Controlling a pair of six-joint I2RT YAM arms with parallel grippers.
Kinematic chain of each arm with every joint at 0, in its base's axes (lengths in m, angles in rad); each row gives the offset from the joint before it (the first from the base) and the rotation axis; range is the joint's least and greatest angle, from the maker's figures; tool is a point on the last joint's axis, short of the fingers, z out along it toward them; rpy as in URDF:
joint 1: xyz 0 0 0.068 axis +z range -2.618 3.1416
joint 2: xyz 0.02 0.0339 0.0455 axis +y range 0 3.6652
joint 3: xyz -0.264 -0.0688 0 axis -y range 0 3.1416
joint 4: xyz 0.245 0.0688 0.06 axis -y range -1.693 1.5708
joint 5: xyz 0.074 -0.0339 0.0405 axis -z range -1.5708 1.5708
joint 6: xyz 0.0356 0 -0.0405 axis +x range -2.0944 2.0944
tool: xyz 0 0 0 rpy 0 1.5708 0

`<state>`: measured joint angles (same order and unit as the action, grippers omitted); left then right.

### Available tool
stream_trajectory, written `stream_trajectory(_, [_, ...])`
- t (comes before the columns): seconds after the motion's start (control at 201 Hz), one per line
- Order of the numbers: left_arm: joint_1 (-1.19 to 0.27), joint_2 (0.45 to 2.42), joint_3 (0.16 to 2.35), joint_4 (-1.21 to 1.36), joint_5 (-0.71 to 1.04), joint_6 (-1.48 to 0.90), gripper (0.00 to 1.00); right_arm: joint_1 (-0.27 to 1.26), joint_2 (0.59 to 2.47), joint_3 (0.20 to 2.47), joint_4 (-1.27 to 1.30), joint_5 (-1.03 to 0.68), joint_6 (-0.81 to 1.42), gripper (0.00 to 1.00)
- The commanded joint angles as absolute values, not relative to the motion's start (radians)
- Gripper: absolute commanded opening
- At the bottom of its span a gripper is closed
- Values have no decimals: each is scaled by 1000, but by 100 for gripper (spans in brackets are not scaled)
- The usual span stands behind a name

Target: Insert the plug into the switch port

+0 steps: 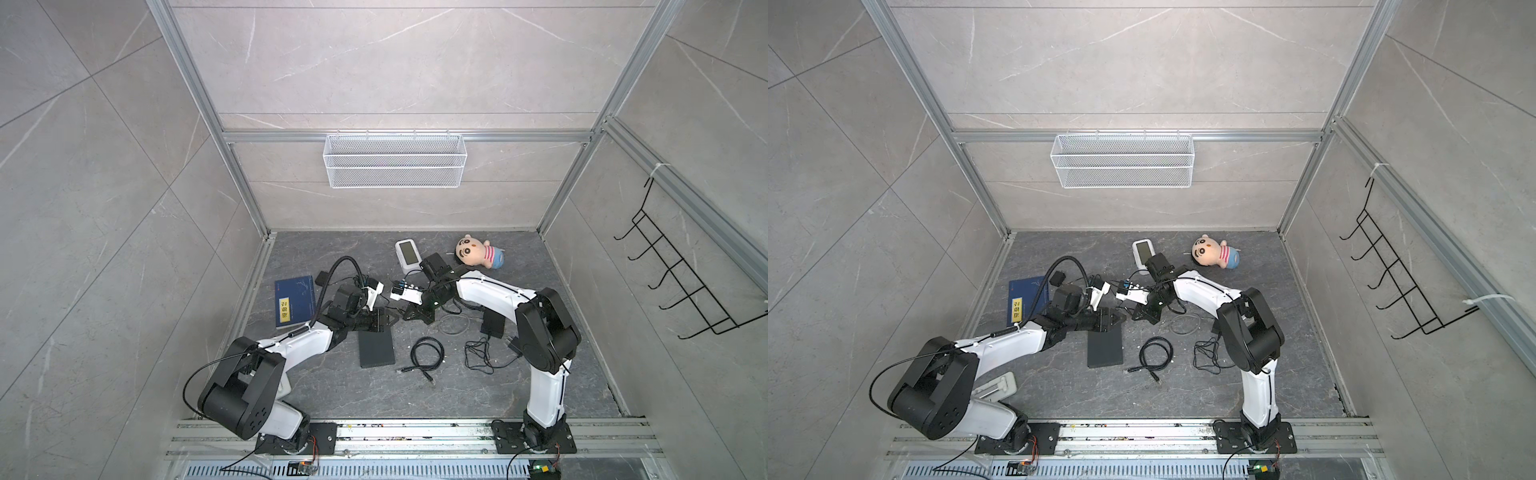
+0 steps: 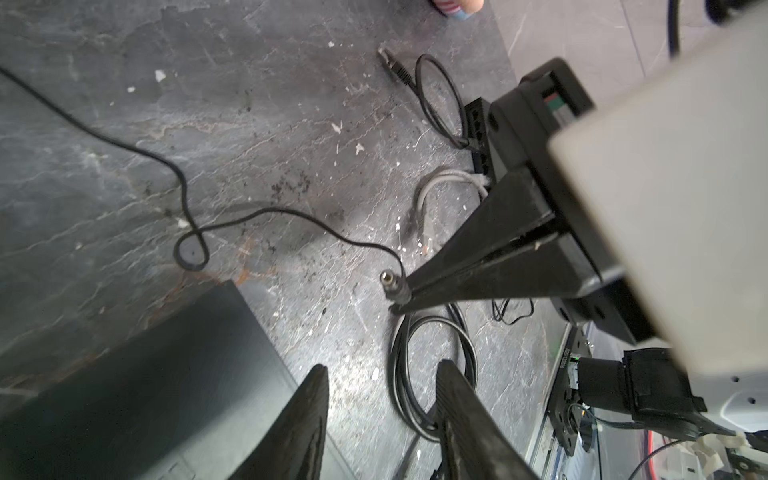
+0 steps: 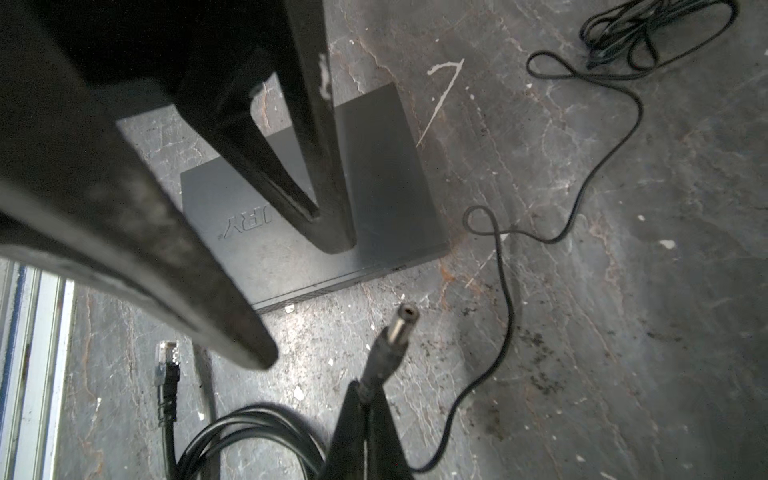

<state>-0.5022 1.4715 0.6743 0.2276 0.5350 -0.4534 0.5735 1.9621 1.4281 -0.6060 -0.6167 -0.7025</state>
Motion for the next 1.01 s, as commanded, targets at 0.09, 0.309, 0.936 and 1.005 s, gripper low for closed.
stream_trajectory(0.09, [-504,1527,693,363,576,-511,45,572,1944,1413,-606,-646,-698,0])
stream_trajectory(0.309, [-504,1576,694,432,580,-548,44,574,1942,1414,-608,-646,-697,0])
stream_trajectory(0.936, [-502,1615,687,519,612,-592,24,581,1951,1416,-613,-638,-692,0])
stream_trajectory(1.005, [-502,1618,686,518,617,-592,19,580,1952,1415,-612,-637,-690,0])
